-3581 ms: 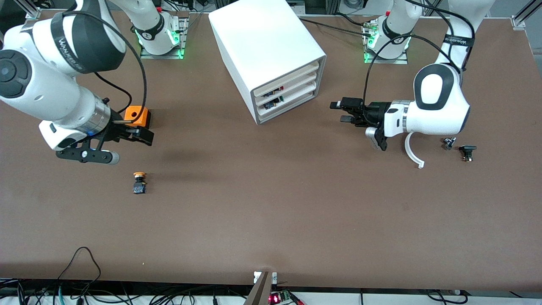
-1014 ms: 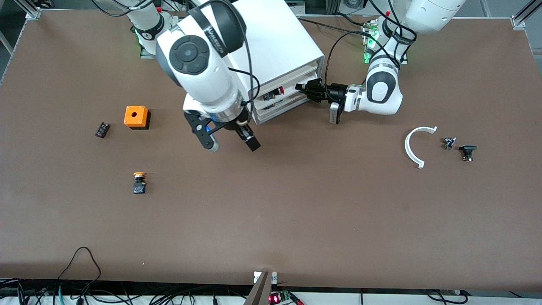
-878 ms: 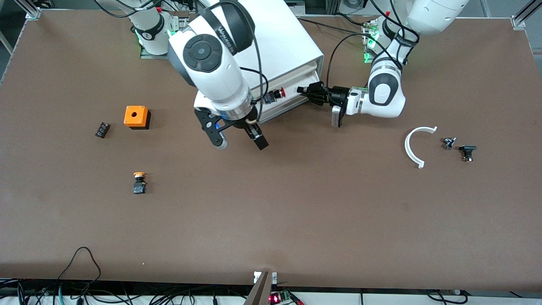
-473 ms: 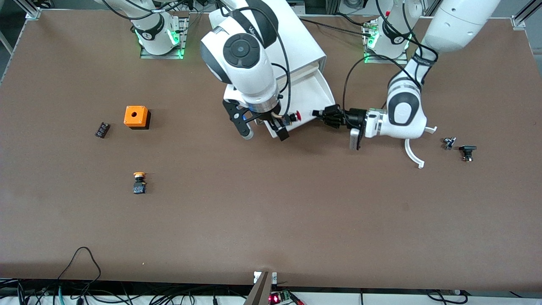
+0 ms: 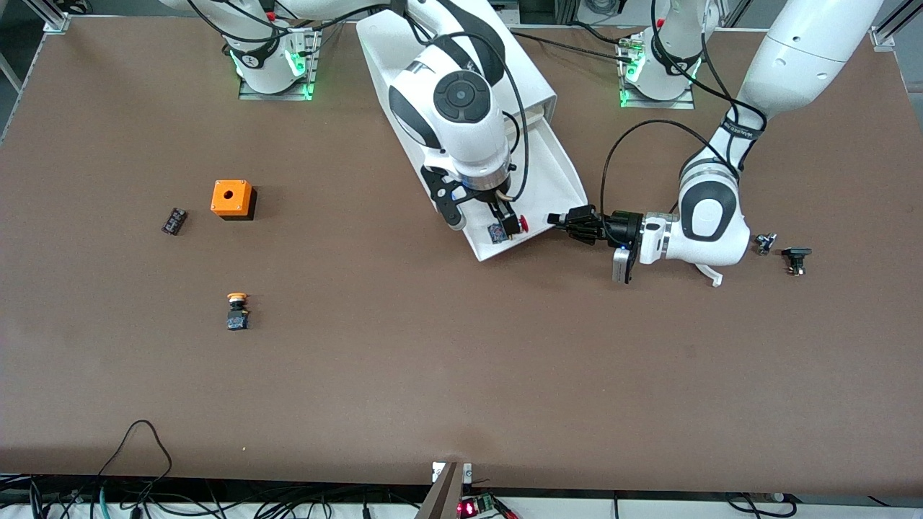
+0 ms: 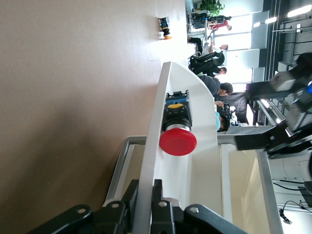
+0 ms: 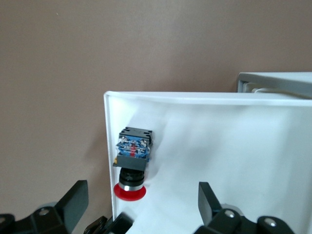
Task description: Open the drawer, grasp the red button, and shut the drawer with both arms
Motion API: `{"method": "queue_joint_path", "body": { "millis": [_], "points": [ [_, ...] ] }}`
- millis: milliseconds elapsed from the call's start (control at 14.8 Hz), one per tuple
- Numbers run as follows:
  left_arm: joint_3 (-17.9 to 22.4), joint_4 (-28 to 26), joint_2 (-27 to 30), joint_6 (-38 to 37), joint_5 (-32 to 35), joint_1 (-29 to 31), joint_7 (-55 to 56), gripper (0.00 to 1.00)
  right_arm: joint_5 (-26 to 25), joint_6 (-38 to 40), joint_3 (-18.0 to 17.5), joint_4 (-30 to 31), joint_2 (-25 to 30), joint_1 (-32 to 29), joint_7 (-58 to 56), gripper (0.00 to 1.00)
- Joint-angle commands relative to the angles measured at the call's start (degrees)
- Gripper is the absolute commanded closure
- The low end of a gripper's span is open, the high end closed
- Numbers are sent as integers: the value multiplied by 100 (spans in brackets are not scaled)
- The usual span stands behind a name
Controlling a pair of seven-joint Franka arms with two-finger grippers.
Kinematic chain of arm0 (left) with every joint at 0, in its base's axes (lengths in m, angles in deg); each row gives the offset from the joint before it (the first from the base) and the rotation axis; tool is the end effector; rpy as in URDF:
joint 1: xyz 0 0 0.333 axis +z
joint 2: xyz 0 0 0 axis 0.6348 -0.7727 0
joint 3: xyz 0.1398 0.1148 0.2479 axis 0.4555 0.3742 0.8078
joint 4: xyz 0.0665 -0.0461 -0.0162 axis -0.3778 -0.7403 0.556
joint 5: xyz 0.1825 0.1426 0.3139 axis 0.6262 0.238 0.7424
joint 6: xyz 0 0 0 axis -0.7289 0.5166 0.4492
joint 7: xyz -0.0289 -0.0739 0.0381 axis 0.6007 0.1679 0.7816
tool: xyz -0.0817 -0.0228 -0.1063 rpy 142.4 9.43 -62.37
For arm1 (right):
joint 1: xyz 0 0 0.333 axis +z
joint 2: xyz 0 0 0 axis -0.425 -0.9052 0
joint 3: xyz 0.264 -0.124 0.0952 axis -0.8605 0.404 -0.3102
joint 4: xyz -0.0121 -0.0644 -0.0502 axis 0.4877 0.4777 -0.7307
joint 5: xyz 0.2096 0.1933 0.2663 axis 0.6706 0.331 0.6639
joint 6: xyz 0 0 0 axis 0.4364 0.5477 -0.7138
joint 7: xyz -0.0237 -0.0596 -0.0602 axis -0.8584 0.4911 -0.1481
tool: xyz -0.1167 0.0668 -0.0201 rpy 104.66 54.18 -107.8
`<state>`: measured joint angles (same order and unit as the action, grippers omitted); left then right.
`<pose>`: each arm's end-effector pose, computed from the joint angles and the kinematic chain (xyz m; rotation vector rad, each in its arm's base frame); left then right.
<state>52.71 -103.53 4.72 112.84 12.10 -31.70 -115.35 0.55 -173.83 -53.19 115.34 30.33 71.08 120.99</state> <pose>0.5214 -0.1941 0.1761 1.8496 -0.2652 -0.1431 0.5001 0.5701 0.3494 -2.5405 1.5787 0.1493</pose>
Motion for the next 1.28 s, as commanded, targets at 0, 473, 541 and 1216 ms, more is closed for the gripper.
{"method": "queue_joint_path", "body": {
  "millis": [0, 473, 541, 1216],
  "points": [
    [4, 209, -104, 98, 255, 134, 240, 0, 19, -142, 50, -219, -296, 74, 129, 0],
    [4, 1568, -24, -902, 1841, 609, 2063, 0, -7, -441, 94, -246, -569, 109, 138, 0],
    [4, 1841, -16, -1096, 2211, 618, 2434, 0, -7, -476, 94, -246, -595, 109, 138, 1],
    [-118, 3416, 696, -2257, 5226, 530, 5161, 0, -7, -494, 103, -254, -596, 83, -11, 100]
  ]
}}
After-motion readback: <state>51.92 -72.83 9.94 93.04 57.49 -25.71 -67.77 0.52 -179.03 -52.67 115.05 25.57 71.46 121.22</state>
